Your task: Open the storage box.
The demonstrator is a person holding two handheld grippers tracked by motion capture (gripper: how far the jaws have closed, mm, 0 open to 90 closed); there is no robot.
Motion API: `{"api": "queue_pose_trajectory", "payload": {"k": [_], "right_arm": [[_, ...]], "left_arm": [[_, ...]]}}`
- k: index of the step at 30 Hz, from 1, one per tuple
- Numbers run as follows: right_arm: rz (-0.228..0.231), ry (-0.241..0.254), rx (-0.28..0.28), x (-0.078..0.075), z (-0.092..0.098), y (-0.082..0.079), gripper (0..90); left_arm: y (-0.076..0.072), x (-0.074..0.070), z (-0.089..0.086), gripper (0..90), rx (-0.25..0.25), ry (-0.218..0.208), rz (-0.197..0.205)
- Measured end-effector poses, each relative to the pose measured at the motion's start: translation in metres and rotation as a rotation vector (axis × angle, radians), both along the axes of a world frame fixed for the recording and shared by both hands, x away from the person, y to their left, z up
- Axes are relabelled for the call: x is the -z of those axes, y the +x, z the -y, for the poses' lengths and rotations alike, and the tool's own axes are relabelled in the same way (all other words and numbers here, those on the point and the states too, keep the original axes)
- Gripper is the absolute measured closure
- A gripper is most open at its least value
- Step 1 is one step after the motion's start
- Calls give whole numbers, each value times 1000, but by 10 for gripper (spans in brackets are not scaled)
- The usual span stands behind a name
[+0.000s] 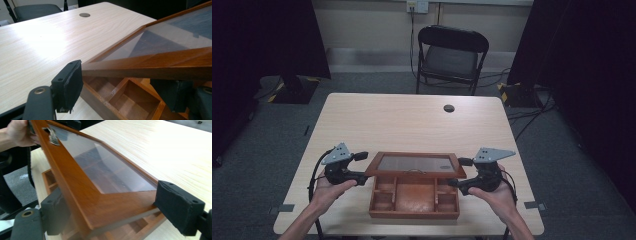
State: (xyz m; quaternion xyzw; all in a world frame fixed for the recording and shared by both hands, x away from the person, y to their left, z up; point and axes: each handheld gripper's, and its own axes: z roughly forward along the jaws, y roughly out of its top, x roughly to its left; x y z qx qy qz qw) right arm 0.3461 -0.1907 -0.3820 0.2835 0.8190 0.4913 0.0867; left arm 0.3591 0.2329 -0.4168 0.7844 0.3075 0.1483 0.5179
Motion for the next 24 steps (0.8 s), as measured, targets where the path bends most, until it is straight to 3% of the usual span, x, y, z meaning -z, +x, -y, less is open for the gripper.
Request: {"api": "queue_pose_trajectory", "payload": {"k": [2, 9, 18, 24], "right_arm": [[1, 3, 9, 0, 1, 2, 184], [6, 48, 40, 2, 5, 14, 245], [3, 75, 51, 1, 5, 21, 333], [8, 99, 54, -2, 5, 28, 390]], "left_arm": [[1, -2, 1, 262, 2, 10, 4], [5, -6, 3, 288, -2, -19, 7], [10, -12, 7, 305, -15, 0, 9], [17, -12, 13, 360, -9, -35, 18]]}}
